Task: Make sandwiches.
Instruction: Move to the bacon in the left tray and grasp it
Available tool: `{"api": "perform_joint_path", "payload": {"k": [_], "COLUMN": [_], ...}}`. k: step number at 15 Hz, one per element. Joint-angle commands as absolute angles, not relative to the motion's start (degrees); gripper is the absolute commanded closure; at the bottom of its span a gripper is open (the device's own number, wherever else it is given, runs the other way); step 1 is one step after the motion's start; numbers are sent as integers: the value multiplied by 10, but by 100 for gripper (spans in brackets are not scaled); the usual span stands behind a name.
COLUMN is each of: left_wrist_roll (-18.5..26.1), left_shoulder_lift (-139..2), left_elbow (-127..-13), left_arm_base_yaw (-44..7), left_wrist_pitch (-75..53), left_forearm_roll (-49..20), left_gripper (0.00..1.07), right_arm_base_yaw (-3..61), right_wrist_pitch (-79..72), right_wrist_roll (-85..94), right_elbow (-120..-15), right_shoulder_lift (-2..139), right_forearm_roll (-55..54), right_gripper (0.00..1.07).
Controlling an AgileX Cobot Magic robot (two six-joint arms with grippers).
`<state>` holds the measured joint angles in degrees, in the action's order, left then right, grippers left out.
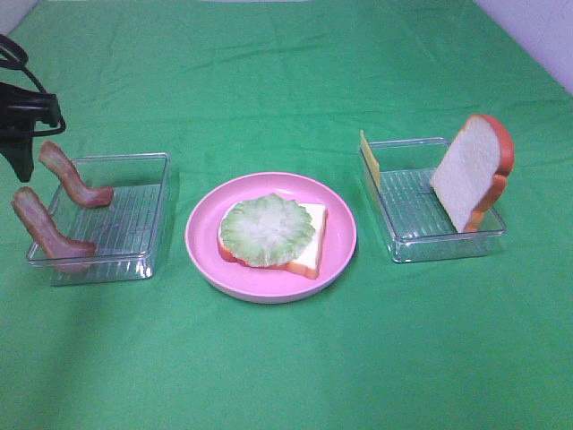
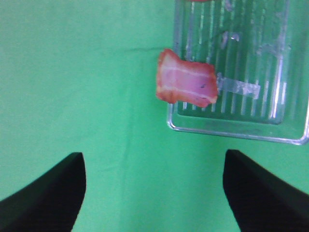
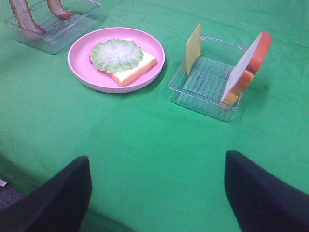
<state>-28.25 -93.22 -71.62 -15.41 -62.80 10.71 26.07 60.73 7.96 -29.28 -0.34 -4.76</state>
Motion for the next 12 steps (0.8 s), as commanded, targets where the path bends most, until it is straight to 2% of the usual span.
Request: {"api": "perform_joint_path", "payload": {"k": [1, 3, 12], "left_wrist_roll": [-264, -245, -228], "left_shoulder_lift": [-952, -967, -1073], "left_elbow": [-724, -724, -725], "left_arm_base_yaw": [-123, -110, -108], "left_wrist_pitch": [-624, -619, -564], "left_forearm_roll": [95, 77, 60], "left_gripper": [32, 32, 36], "right_arm_base_yaw": [263, 263, 263], "right_wrist_pitch": [608, 608, 608], "right_wrist_roll": [86, 86, 86], "right_elbow": [-290, -290, -290], "right_shoulder_lift": [-11, -11, -11], "right_forearm_roll": [-50, -50, -50], "right_gripper": [35, 35, 35]}}
